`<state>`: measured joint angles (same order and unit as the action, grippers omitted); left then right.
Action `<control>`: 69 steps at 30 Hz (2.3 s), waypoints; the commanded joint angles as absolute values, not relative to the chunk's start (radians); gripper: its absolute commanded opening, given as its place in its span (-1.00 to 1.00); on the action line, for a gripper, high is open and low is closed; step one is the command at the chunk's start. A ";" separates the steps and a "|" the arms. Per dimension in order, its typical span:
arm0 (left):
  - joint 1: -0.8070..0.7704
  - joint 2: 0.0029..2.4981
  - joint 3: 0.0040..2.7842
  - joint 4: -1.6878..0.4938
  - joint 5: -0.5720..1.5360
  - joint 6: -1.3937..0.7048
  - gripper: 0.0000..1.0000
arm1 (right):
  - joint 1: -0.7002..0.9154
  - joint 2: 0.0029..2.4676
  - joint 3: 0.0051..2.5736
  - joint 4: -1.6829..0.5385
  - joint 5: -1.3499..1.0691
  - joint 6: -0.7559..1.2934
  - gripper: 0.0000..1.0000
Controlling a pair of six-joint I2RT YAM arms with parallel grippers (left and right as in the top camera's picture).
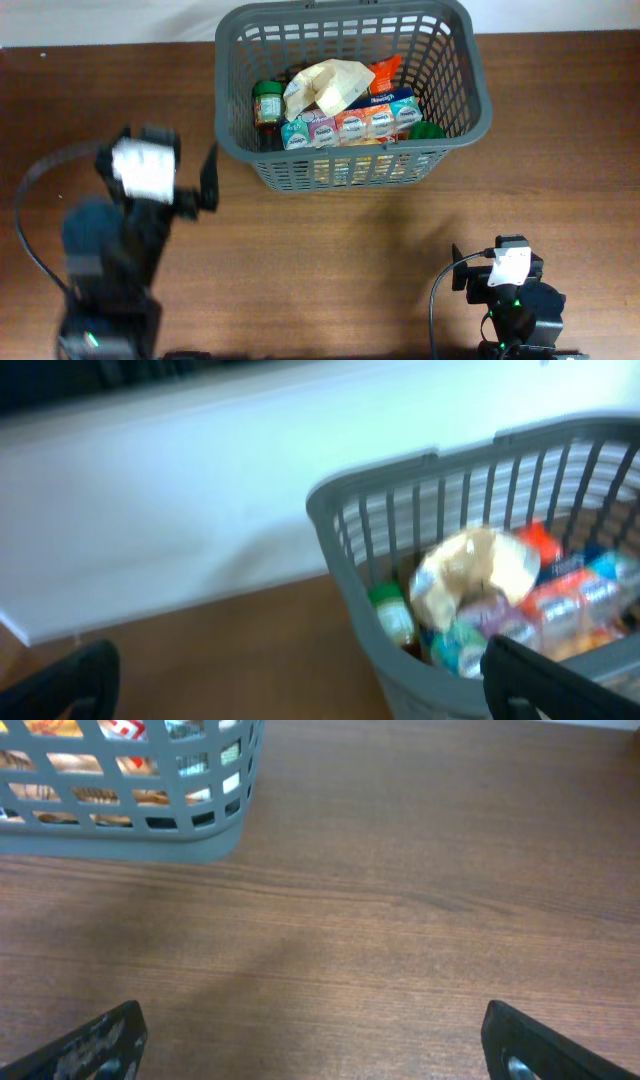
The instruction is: Pack container
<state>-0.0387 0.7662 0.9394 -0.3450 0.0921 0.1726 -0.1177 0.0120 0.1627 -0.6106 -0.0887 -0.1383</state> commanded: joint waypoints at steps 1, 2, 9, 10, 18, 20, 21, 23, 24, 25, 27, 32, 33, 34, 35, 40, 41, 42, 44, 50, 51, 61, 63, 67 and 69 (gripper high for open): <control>-0.044 0.526 0.608 -0.139 0.081 0.188 0.98 | -0.112 0.003 0.157 -0.609 -0.097 -0.138 0.97; -0.044 0.483 0.546 -0.097 0.081 0.188 0.98 | -0.112 0.003 0.157 -0.609 -0.097 -0.138 0.97; -0.044 0.220 0.188 0.034 0.082 0.188 0.98 | -0.112 0.003 0.157 -0.609 -0.097 -0.138 0.97; -0.044 0.187 0.151 0.034 0.082 0.188 0.98 | -0.112 0.003 0.157 -0.609 -0.097 -0.138 0.97; -0.044 0.031 0.009 0.017 0.082 0.188 0.98 | -0.112 0.003 0.157 -0.609 -0.097 -0.138 0.97; -0.045 0.002 0.009 -0.043 0.081 0.188 0.98 | -0.112 0.003 0.157 -0.609 -0.097 -0.138 0.98; -0.046 0.005 0.009 -0.055 0.081 0.188 0.98 | -0.112 0.003 0.157 -0.609 -0.097 -0.138 0.97; -0.046 0.005 0.009 -0.072 0.081 0.188 0.98 | -0.112 0.003 0.157 -0.609 -0.097 -0.138 0.97; -0.046 0.005 0.009 -0.071 0.081 0.188 0.98 | -0.112 0.003 0.157 -0.609 -0.097 -0.138 0.98; -0.046 0.005 0.009 -0.072 0.081 0.188 0.98 | -0.112 0.003 0.157 -0.609 -0.097 -0.138 0.98; -0.046 0.005 0.009 -0.072 0.081 0.188 0.98 | -0.112 0.003 0.157 -0.609 -0.097 -0.138 0.97; -0.046 0.005 0.009 -0.072 0.081 0.188 0.98 | -0.112 0.003 0.157 -0.609 -0.097 -0.138 0.97; -0.046 0.005 0.009 -0.072 0.081 0.188 0.98 | -0.112 0.003 0.157 -0.609 -0.097 -0.138 0.97; -0.046 0.005 0.009 -0.072 0.081 0.188 0.98 | -0.112 0.003 0.157 -0.609 -0.097 -0.138 0.97; -0.046 0.005 0.009 -0.072 0.081 0.188 0.98 | -0.112 0.003 0.157 -0.609 -0.097 -0.138 0.98; -0.046 0.005 0.009 -0.072 0.081 0.188 0.98 | -0.112 0.003 0.157 -0.609 -0.097 -0.138 0.98; -0.046 0.005 0.009 -0.072 0.081 0.188 0.98 | -0.112 0.003 0.157 -0.609 -0.097 -0.138 0.97; -0.046 0.005 0.009 -0.072 0.081 0.188 0.98 | -0.112 0.003 0.157 -0.609 -0.097 -0.138 0.98; -0.046 0.005 0.009 -0.072 0.081 0.188 0.98 | -0.112 0.003 0.157 -0.609 -0.097 -0.138 0.97; -0.046 0.005 0.009 -0.072 0.081 0.188 0.98 | -0.112 0.003 0.157 -0.609 -0.097 -0.138 0.98; -0.046 0.005 0.009 -0.072 0.081 0.188 0.98 | -0.112 0.003 0.157 -0.609 -0.097 -0.138 0.98; -0.046 0.005 0.009 -0.072 0.081 0.188 0.98 | -0.112 0.003 0.157 -0.609 -0.097 -0.138 0.97; -0.046 0.005 0.009 -0.072 0.081 0.188 0.98 | -0.112 0.003 0.157 -0.609 -0.097 -0.138 0.97; -0.046 0.005 0.009 -0.072 0.081 0.188 0.98 | -0.112 0.003 0.157 -0.609 -0.097 -0.138 0.97; -0.046 0.005 0.009 -0.072 0.081 0.188 0.98 | -0.112 0.003 0.157 -0.609 -0.097 -0.138 0.98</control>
<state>-0.0402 0.0154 0.0147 -0.0692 0.0887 0.1761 -0.1177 0.0120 0.1627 -0.6113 -0.0887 -0.1383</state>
